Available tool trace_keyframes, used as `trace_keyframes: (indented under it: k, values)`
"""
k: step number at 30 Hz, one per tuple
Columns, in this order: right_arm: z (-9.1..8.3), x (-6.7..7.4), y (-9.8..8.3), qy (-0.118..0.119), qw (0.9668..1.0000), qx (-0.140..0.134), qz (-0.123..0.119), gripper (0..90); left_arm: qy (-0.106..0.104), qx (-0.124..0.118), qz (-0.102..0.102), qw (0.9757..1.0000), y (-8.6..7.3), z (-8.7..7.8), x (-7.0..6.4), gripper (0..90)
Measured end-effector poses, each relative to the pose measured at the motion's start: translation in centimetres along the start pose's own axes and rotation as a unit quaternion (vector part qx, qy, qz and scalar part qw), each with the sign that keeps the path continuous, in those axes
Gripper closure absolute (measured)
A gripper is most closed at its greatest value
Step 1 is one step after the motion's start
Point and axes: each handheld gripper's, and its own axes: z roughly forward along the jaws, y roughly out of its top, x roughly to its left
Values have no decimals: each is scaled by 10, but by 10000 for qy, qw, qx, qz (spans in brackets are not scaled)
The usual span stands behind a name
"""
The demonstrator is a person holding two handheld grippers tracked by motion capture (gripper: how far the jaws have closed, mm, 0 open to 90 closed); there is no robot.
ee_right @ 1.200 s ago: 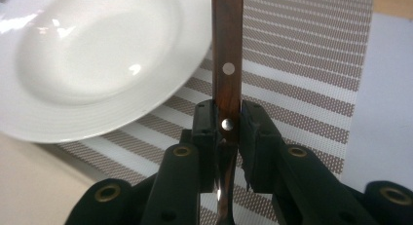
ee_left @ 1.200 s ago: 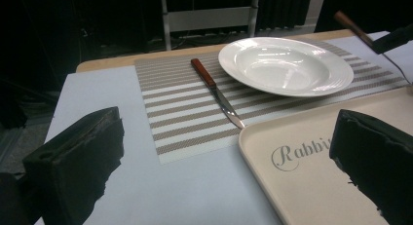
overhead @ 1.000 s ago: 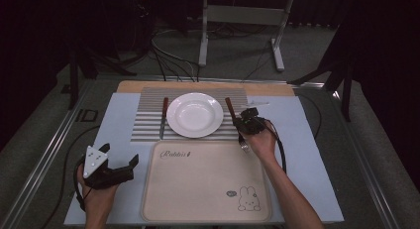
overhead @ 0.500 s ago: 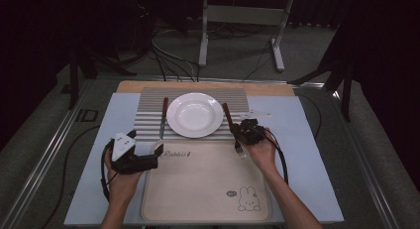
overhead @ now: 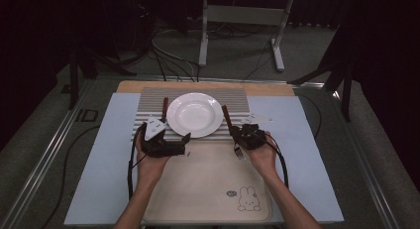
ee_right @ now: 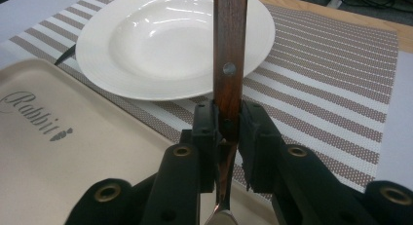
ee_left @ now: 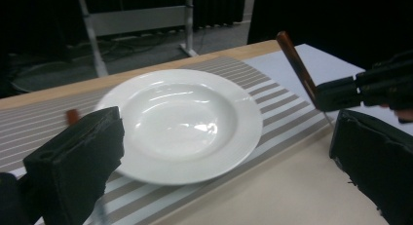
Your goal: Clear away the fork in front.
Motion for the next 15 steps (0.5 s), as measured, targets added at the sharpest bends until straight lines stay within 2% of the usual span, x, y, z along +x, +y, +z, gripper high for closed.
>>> trace_keyframes:
  k: [8, 15]
  values:
    - [-3, 5, -2, 37, 10000, -91, -3, 781, -190, 133, -4, 9997, 10, 28, -10, 10]
    - [-8, 9, -3, 94, 9998, -188, -37, 782, -414, 145, -162, 9989, 15, 46, -19, 28]
